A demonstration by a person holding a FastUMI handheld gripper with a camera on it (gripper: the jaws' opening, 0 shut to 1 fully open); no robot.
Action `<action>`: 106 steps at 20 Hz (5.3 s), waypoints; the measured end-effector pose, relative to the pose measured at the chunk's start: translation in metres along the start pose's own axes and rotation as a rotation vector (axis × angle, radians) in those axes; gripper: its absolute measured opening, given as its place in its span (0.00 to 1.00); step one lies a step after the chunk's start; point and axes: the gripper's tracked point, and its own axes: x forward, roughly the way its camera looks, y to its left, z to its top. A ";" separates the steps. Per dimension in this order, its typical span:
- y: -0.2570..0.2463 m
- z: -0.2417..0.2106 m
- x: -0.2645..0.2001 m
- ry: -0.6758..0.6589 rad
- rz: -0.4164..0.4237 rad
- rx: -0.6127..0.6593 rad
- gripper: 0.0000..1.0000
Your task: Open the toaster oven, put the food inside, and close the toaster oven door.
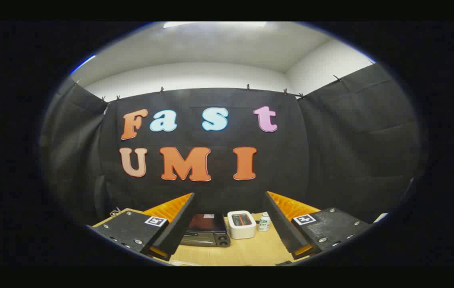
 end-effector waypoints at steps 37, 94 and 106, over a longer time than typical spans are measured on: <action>0.160 -0.214 0.100 0.263 0.209 -0.014 0.99; 0.141 -0.456 -0.053 0.834 -0.002 0.009 0.98; 0.133 -0.463 -0.155 1.011 -0.269 0.130 0.98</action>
